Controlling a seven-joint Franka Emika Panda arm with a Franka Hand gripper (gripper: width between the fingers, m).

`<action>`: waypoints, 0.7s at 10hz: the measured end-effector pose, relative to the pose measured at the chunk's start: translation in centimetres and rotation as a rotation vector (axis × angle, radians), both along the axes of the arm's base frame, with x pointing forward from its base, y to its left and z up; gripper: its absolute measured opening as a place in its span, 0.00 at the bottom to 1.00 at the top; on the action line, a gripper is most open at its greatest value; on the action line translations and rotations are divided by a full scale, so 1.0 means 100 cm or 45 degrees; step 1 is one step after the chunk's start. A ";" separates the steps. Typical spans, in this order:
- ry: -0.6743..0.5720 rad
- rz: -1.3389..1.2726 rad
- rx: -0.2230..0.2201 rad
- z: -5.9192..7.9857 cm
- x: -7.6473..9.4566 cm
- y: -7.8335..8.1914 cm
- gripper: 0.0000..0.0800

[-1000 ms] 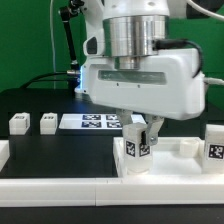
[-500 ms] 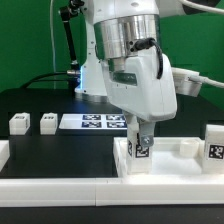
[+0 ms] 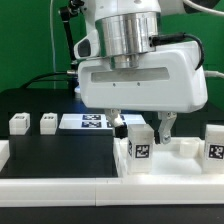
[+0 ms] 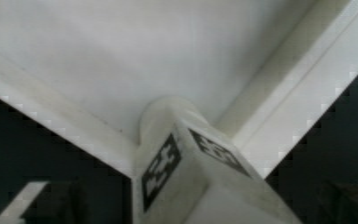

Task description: Assemble square table

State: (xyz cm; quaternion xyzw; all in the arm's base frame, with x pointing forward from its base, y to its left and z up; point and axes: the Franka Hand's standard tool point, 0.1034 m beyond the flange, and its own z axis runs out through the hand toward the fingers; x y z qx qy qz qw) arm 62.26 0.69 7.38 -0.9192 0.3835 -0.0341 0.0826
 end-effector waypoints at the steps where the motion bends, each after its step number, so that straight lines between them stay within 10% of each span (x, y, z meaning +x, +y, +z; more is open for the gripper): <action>1: -0.008 0.068 -0.010 0.000 0.000 0.000 0.81; 7: -0.060 0.770 -0.160 -0.001 0.000 0.002 0.81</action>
Offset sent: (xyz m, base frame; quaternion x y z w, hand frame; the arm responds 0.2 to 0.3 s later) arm 0.0091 0.0224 -0.0004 0.0097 0.0010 -0.3871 0.9220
